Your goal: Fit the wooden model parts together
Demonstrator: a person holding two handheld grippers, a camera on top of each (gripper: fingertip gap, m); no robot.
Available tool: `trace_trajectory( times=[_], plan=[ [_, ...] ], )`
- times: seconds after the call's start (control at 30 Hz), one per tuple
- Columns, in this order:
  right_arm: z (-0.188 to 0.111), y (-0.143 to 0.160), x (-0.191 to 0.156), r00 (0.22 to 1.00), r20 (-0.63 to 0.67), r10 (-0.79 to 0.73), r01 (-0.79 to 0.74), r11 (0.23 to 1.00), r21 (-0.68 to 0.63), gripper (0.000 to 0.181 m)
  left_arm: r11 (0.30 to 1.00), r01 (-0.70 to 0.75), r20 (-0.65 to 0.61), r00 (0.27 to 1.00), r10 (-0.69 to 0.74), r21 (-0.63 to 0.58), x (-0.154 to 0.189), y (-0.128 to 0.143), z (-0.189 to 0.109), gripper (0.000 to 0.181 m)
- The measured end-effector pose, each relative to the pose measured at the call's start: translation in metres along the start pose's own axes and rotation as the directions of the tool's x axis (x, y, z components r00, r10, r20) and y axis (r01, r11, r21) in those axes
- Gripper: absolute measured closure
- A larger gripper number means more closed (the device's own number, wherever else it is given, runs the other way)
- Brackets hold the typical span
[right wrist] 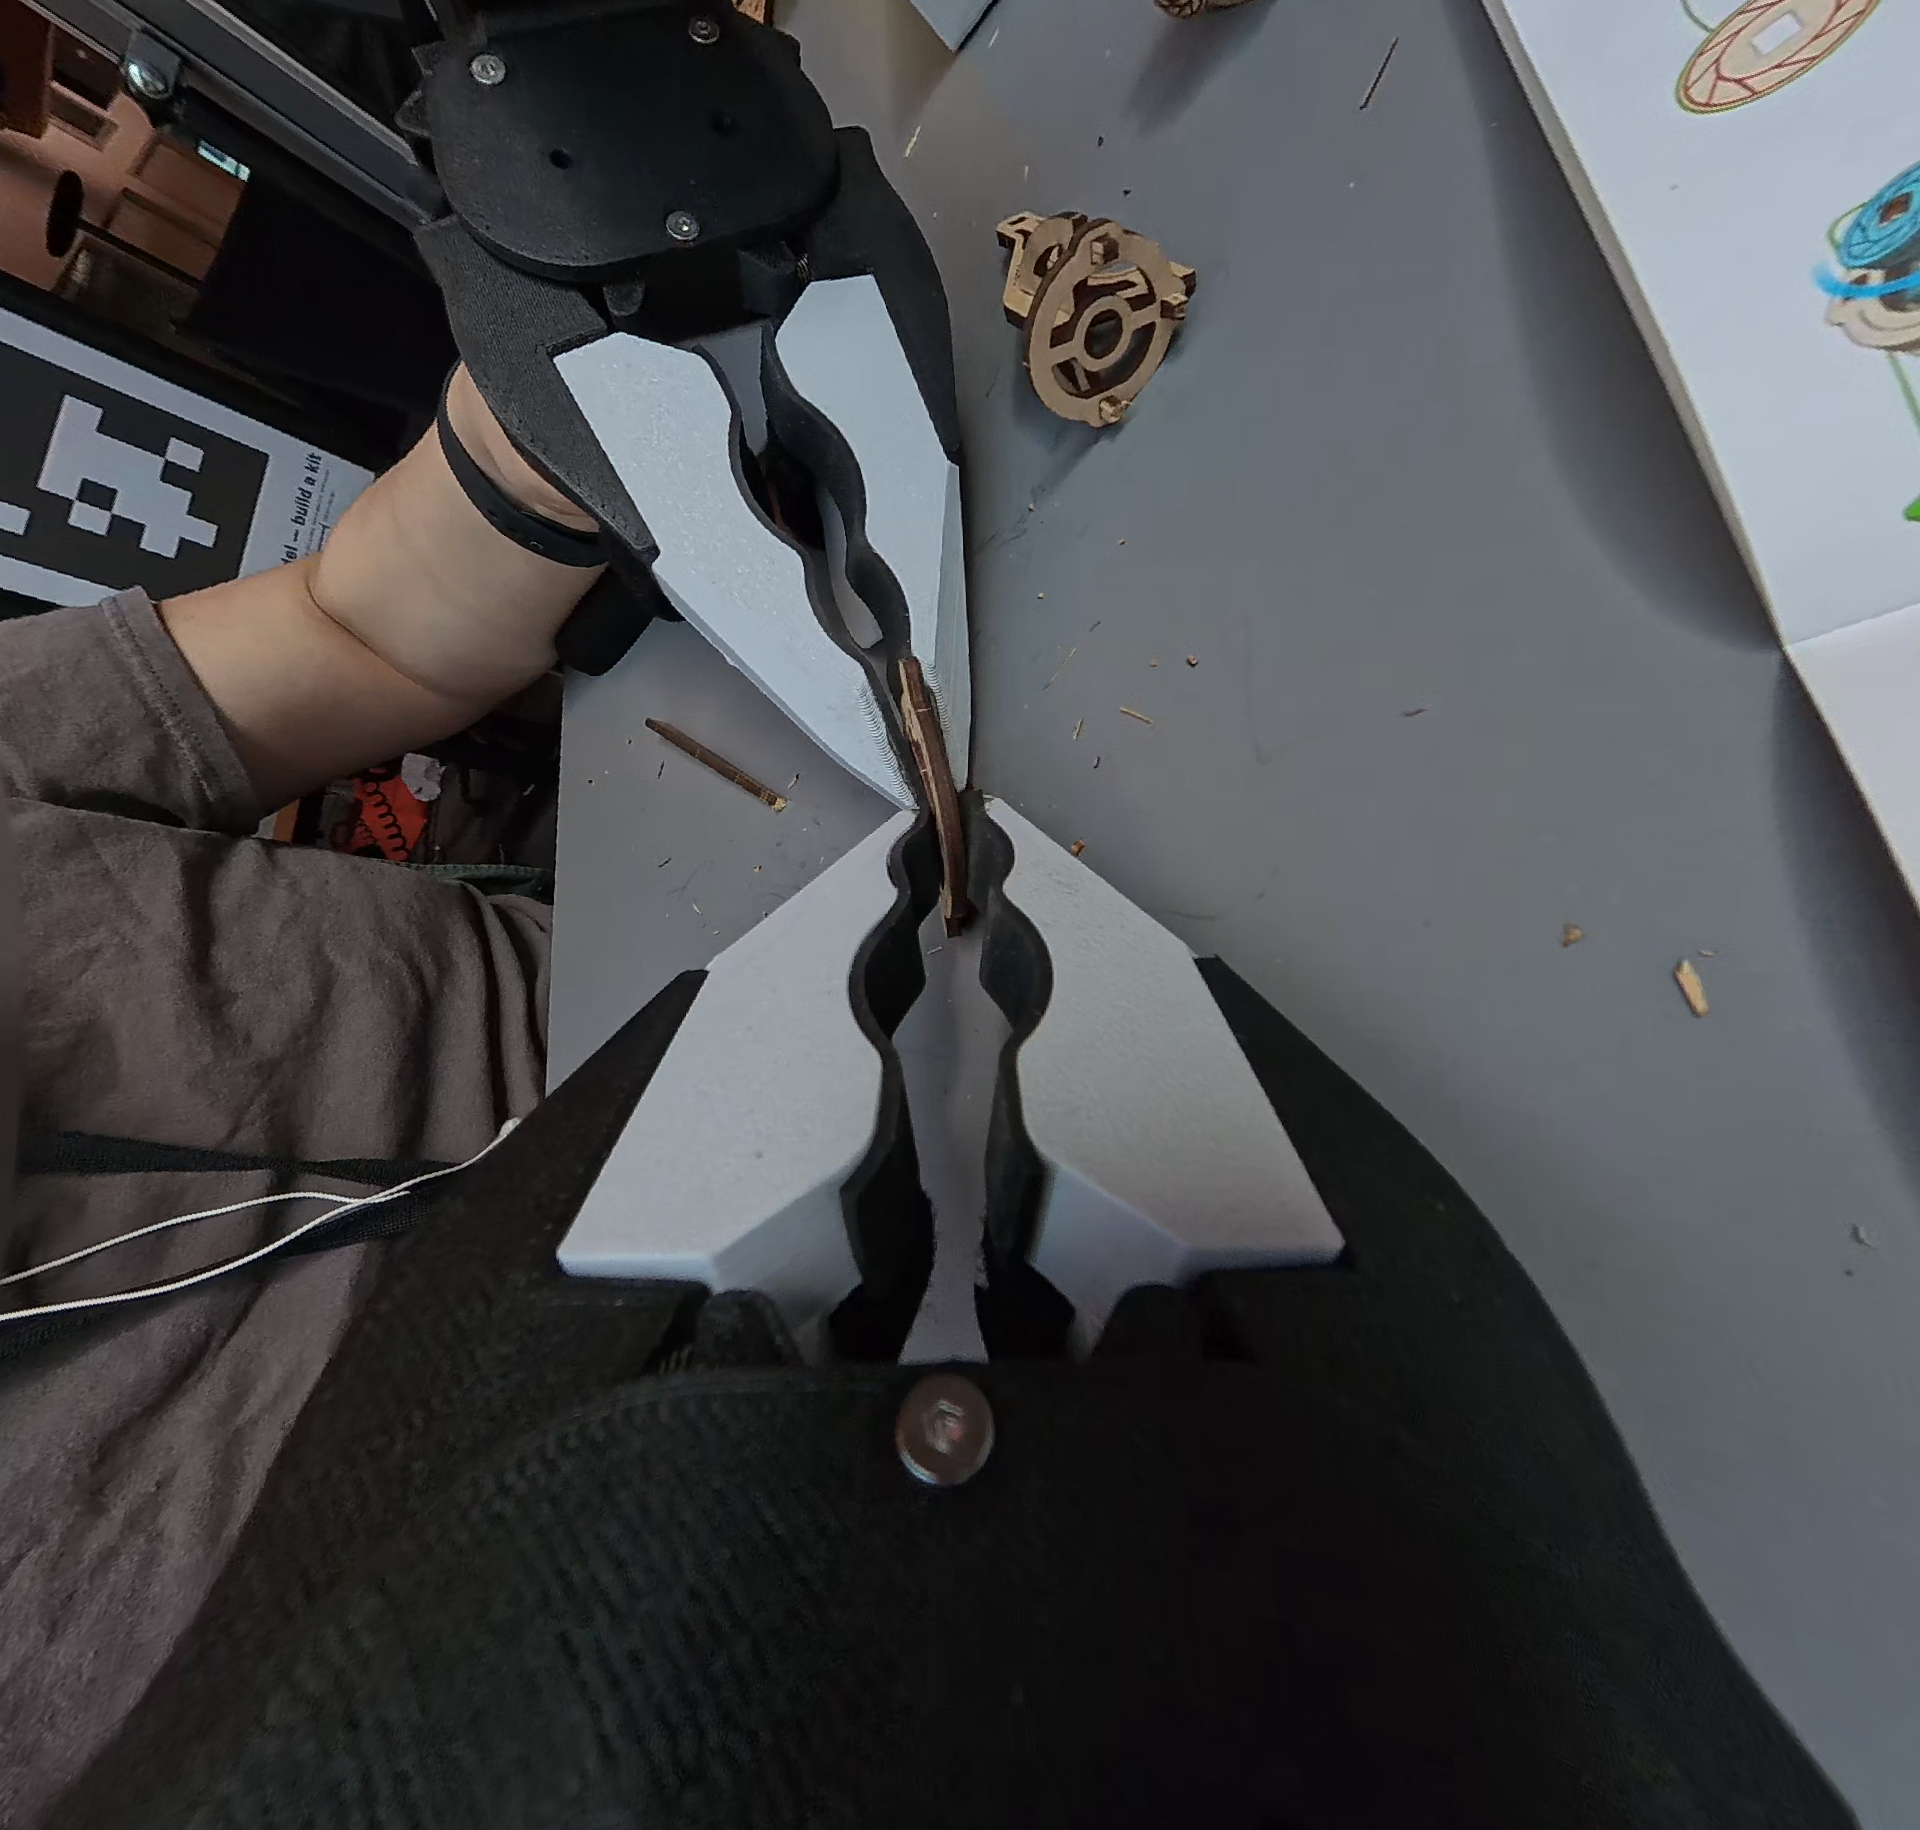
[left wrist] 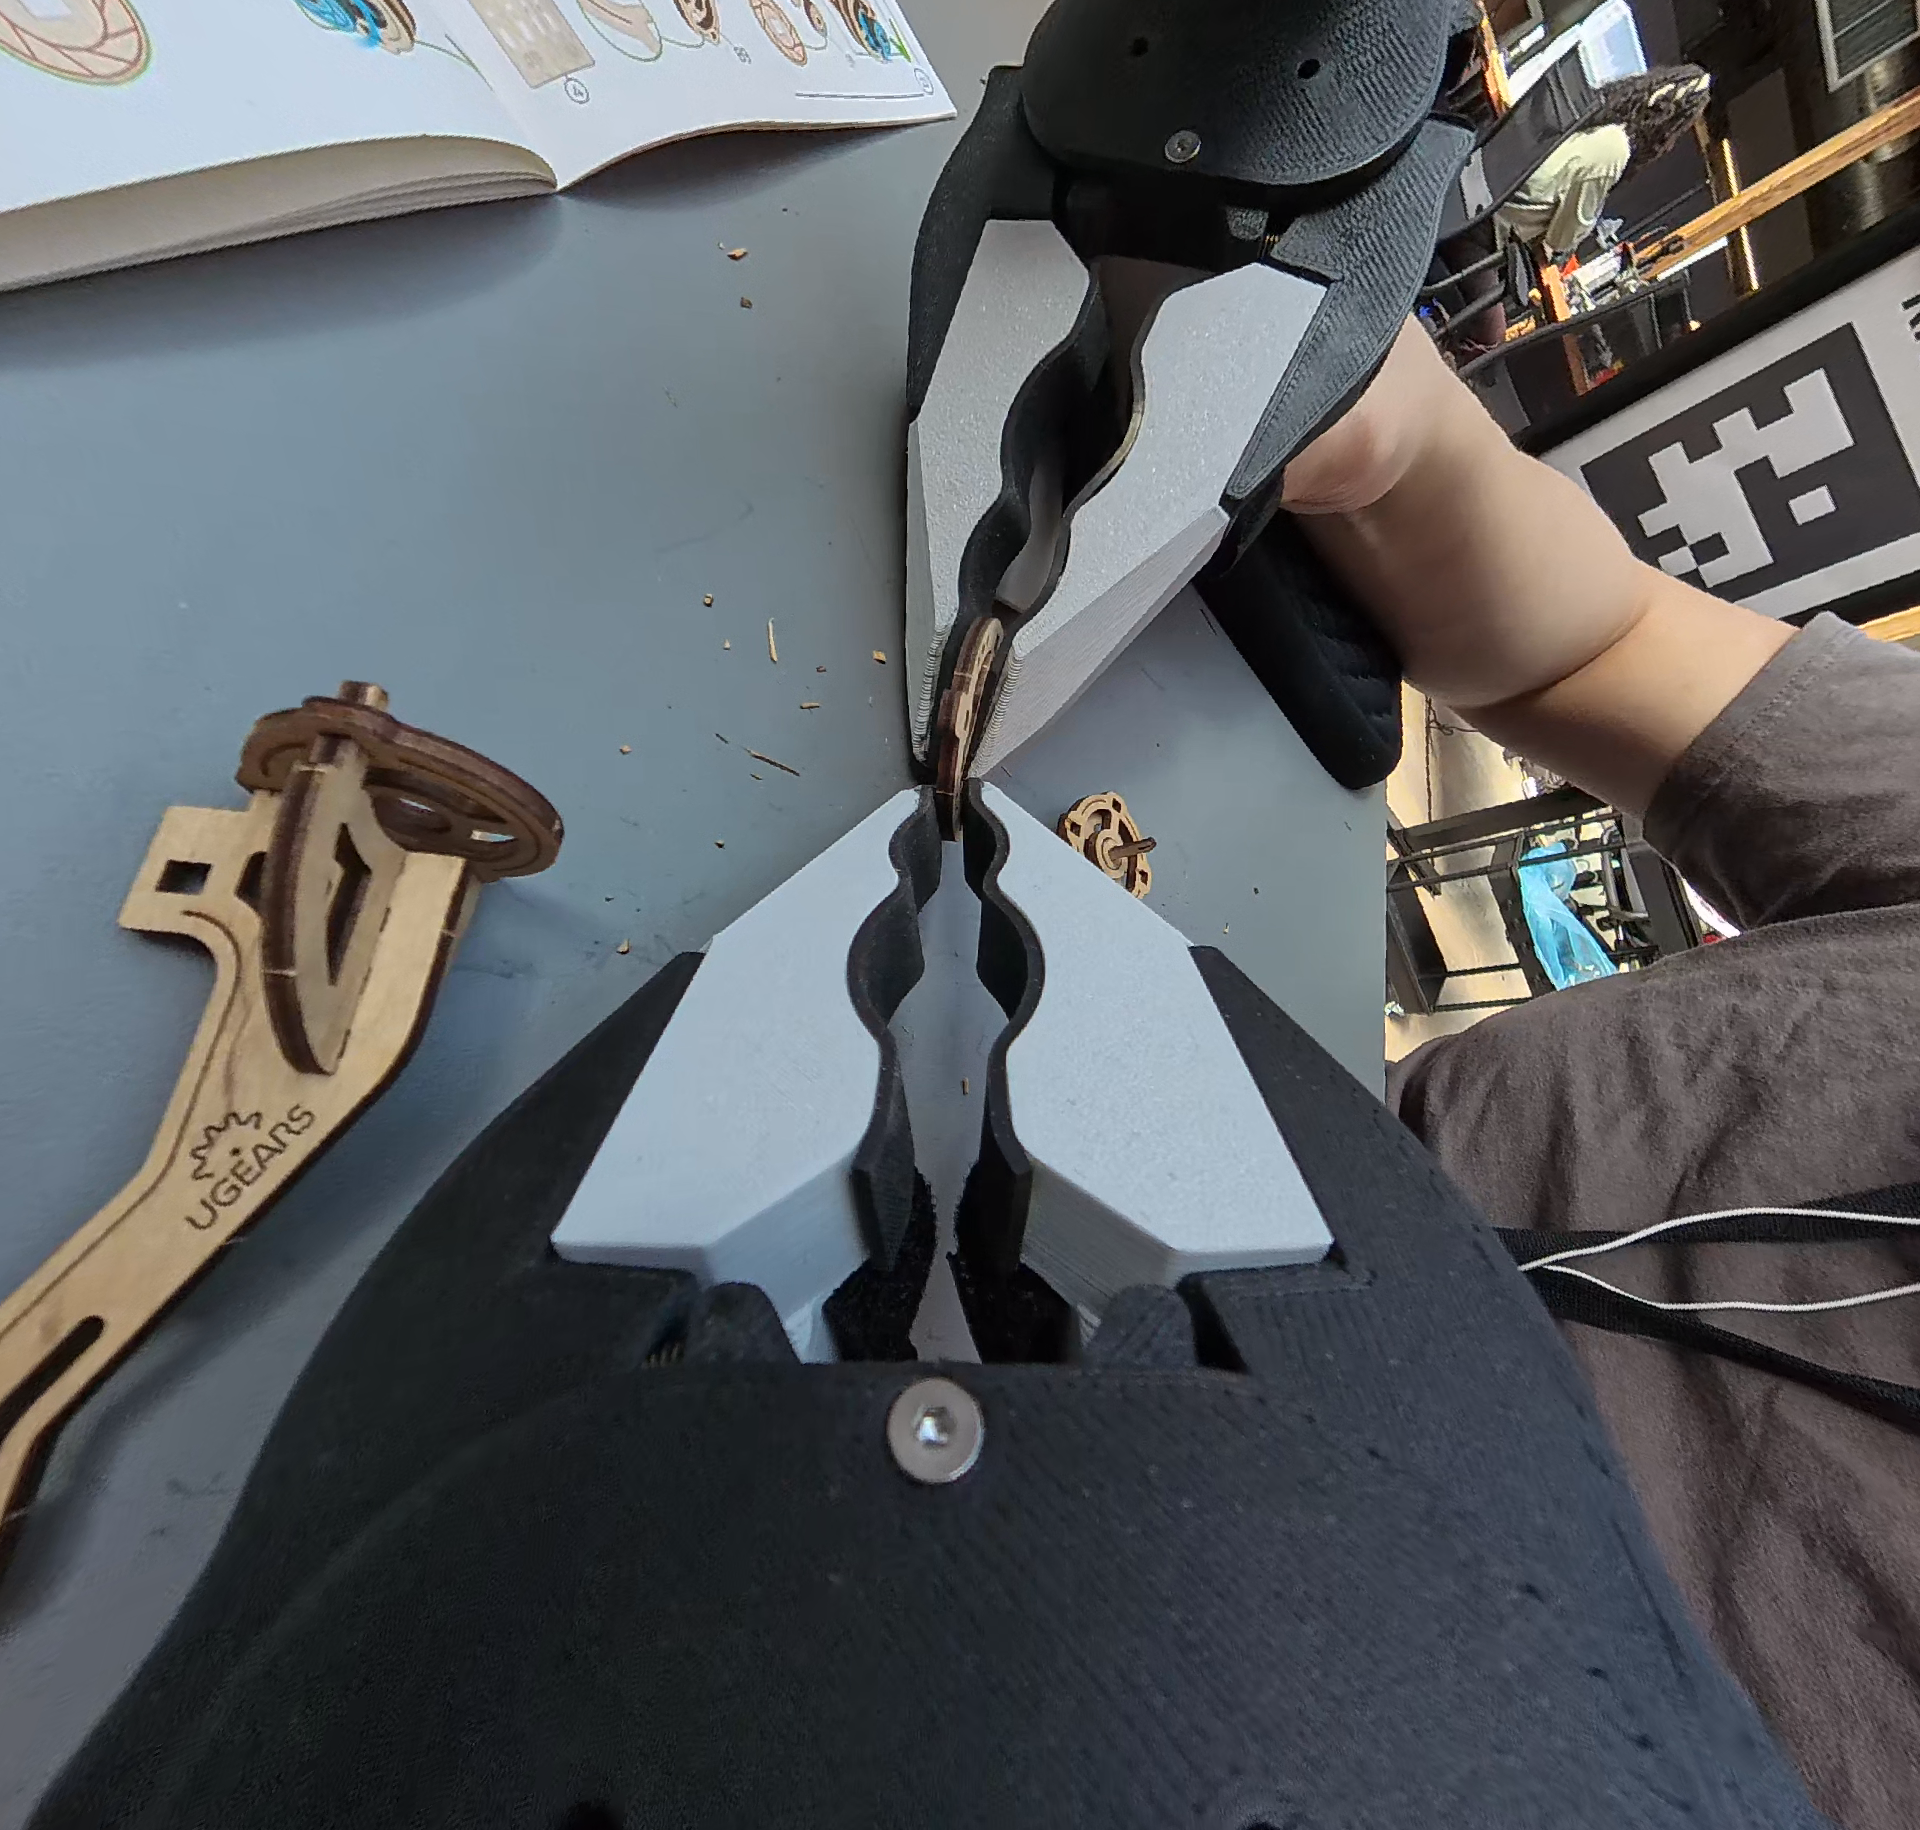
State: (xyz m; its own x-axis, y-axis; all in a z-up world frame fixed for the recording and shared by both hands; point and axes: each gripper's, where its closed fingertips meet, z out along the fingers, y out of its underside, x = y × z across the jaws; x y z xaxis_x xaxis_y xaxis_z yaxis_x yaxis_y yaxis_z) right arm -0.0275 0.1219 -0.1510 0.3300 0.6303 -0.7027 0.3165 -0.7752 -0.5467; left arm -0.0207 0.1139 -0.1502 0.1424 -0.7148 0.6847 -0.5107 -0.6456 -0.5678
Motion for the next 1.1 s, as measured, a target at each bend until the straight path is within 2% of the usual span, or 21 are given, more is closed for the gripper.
trace_trajectory(
  times=[0.07, 0.13, 0.2, 0.33, 0.43, 0.53, 0.57, 0.63, 0.77, 0.8, 0.83, 1.0, 1.1],
  plan=[
    [-0.001, -0.002, -0.003, 1.0, 0.016, -0.011, 0.01, 1.0, 0.02, 0.18, 1.0, -0.007, -0.012, 1.0, 0.007, 0.015, 0.001, -0.002, -0.001, 0.18],
    [-0.006, -0.006, -0.013, 0.996, 0.086, -0.034, 0.029, 0.998, 0.062, 0.181, 0.999, 0.007, -0.091, 0.996, -0.002, 0.051, 0.01, -0.008, -0.005, 0.18],
    [-0.015, -0.02, -0.025, 0.986, 0.138, -0.097, 0.071, 0.981, 0.182, 0.179, 0.99, 0.05, -0.183, 0.983, -0.026, 0.129, 0.019, -0.021, -0.015, 0.18],
    [-0.026, -0.035, -0.025, 0.983, 0.029, -0.181, 0.166, 0.947, 0.277, 0.174, 0.975, -0.019, -0.118, 0.992, 0.046, 0.222, 0.018, -0.035, -0.026, 0.18],
    [-0.034, -0.048, -0.033, 0.989, 0.089, -0.114, 0.073, 0.925, 0.374, 0.167, 0.952, 0.004, -0.128, 0.991, 0.037, 0.306, 0.023, -0.047, -0.032, 0.18],
    [-0.037, -0.051, -0.03, 0.992, 0.107, -0.063, 0.014, 0.915, 0.403, 0.174, 0.917, 0.006, -0.134, 0.99, 0.052, 0.398, 0.027, -0.059, -0.042, 0.18],
    [-0.039, -0.053, -0.036, 0.988, 0.138, -0.073, 0.009, 0.91, 0.415, 0.18, 0.907, -0.003, -0.135, 0.989, 0.066, 0.42, 0.029, -0.062, -0.044, 0.18],
    [-0.047, -0.062, -0.043, 0.982, 0.154, -0.108, 0.021, 0.878, 0.478, 0.181, 0.888, -0.009, -0.145, 0.986, 0.085, 0.46, 0.035, -0.068, -0.049, 0.18],
    [-0.047, -0.063, -0.048, 0.977, 0.187, -0.102, 0.0, 0.877, 0.481, 0.167, 0.877, -0.034, -0.126, 0.986, 0.107, 0.48, 0.039, -0.07, -0.048, 0.18],
    [-0.046, -0.064, -0.047, 0.979, 0.181, -0.098, -0.003, 0.874, 0.487, 0.168, 0.874, -0.042, -0.12, 0.986, 0.114, 0.484, 0.04, -0.07, -0.047, 0.18],
    [-0.046, -0.064, -0.047, 0.979, 0.172, -0.107, 0.01, 0.873, 0.488, 0.177, 0.874, -0.046, -0.122, 0.985, 0.119, 0.484, 0.042, -0.07, -0.046, 0.18],
    [-0.051, -0.065, -0.055, 0.976, 0.136, -0.172, 0.081, 0.858, 0.507, 0.18, 0.854, -0.023, -0.17, 0.977, 0.129, 0.52, 0.051, -0.074, -0.048, 0.181],
    [-0.053, -0.064, -0.06, 0.966, 0.222, -0.134, 0.011, 0.877, 0.481, 0.18, 0.853, -0.024, -0.2, 0.968, 0.15, 0.521, 0.058, -0.074, -0.048, 0.181]
  ],
)
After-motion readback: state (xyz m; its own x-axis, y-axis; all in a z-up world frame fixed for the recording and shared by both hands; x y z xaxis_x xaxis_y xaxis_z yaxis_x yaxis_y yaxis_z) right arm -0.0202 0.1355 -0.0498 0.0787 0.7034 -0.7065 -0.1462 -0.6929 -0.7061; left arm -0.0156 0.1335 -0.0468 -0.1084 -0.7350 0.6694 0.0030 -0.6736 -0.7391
